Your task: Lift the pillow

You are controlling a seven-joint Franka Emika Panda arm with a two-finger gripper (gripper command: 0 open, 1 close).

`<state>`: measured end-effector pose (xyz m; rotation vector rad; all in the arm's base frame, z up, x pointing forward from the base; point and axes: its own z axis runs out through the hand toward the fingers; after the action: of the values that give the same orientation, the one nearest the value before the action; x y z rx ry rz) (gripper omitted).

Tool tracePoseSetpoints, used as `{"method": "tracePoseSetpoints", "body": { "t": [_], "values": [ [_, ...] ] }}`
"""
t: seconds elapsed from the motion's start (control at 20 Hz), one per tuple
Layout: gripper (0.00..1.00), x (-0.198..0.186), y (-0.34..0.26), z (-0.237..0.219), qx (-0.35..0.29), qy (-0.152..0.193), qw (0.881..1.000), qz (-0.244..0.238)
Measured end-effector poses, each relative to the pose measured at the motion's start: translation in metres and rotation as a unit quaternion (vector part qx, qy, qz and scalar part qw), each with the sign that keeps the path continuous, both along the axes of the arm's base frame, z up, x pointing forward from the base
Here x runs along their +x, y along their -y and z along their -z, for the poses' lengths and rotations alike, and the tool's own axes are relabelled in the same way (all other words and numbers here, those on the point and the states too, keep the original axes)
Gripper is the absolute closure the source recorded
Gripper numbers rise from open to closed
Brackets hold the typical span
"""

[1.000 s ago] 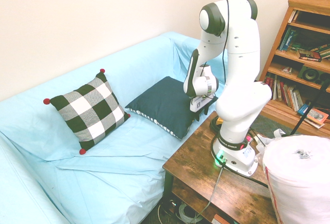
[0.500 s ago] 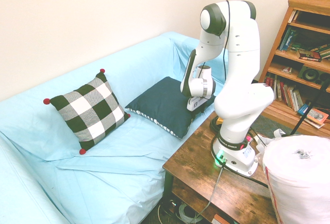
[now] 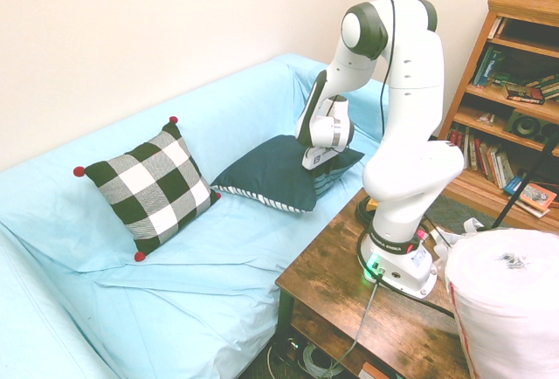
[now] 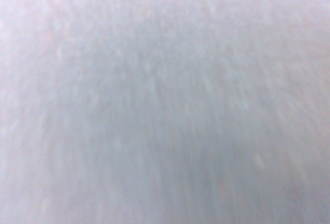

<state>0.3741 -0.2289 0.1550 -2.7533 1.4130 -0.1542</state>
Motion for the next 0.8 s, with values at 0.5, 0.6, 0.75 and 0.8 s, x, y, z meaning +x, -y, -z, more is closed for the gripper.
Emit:
{"method": "tracePoseSetpoints", "body": {
  "t": [0.5,0.6,0.75,0.8],
  "values": [
    [0.0,0.101,0.029,-0.106,-0.006,0.061,0.998,-0.003],
    [0.0,0.127,0.032,-0.122,-0.004,0.07,0.998,-0.008],
    [0.0,0.175,0.027,-0.145,-0.004,0.088,0.996,-0.015],
    [0.0,0.192,0.024,-0.151,-0.005,0.093,0.995,-0.016]
  ]
}}
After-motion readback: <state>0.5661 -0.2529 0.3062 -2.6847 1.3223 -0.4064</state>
